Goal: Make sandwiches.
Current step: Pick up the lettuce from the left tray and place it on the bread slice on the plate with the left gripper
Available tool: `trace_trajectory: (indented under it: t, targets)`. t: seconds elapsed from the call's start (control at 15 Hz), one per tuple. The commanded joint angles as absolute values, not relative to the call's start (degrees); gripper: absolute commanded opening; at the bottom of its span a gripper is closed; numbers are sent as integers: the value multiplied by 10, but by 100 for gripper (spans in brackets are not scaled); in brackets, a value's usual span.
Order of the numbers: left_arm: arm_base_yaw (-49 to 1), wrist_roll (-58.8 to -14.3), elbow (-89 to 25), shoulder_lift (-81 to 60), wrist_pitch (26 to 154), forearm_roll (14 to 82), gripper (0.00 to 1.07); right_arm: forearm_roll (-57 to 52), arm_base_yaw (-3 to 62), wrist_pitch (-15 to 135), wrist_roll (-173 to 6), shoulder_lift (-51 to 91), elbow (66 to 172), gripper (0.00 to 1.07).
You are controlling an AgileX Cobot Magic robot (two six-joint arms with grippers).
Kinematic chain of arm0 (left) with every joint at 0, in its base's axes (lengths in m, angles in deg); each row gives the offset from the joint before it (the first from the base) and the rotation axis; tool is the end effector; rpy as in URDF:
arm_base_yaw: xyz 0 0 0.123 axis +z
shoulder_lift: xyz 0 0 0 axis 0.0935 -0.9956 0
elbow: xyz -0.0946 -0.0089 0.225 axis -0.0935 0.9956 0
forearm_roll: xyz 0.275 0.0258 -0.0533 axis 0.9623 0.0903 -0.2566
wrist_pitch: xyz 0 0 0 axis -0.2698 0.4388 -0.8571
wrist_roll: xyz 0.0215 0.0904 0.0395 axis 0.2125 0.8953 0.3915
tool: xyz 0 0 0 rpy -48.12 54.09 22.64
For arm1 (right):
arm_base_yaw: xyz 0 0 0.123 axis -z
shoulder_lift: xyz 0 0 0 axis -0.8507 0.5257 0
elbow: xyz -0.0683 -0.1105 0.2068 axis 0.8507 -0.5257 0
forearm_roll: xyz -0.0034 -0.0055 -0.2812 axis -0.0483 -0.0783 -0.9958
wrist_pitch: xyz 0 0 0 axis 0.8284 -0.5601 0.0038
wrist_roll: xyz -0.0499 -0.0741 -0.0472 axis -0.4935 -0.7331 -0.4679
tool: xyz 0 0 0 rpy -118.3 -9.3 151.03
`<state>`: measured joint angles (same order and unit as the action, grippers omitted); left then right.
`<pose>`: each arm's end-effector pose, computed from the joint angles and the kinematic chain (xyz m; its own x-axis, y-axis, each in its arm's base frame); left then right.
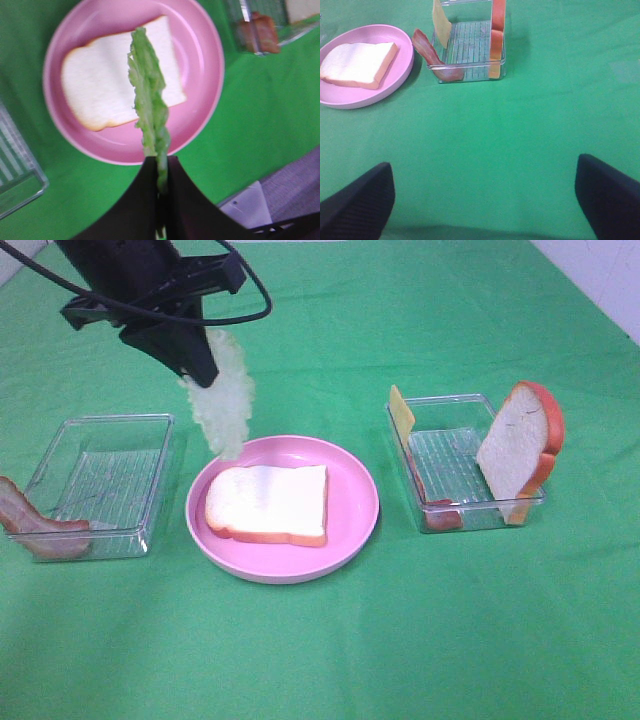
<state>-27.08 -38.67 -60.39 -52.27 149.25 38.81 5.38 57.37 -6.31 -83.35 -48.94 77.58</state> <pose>0.3807 -0.1926 0.2317 -0.9428 0.2557 -0.2137 0.3225 0.8613 -0.3926 0.0737 0.0133 0.2703 -0.5238 -0.0191 -0.8516 -0.1237 0.9909 0.0538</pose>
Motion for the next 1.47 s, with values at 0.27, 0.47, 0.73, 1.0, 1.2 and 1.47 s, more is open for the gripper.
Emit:
trace_trajectory:
  t: [0.27,0.47,0.73,1.0,1.2,1.47]
  targets:
    - [-328,-272,-604,-613,1439,262,0,57,575,-63,-841,-508,773,94]
    - [-340,-241,-604,-645,1406,244,0,57,575,-63,-841,-508,773,94]
    - [-340,-202,-604,-680,1389,241,0,57,575,-63,-841,-508,773,94]
    - [-339,-255,-604,-688,1375,382,0,57,575,-63,-841,-508,773,94]
    - [-339,-352,-604,-688,1373,505,0,57,575,-63,-841,-508,773,94]
    - [-339,-360,-604,-688,1369,518,0,57,575,-63,-841,-508,773,94]
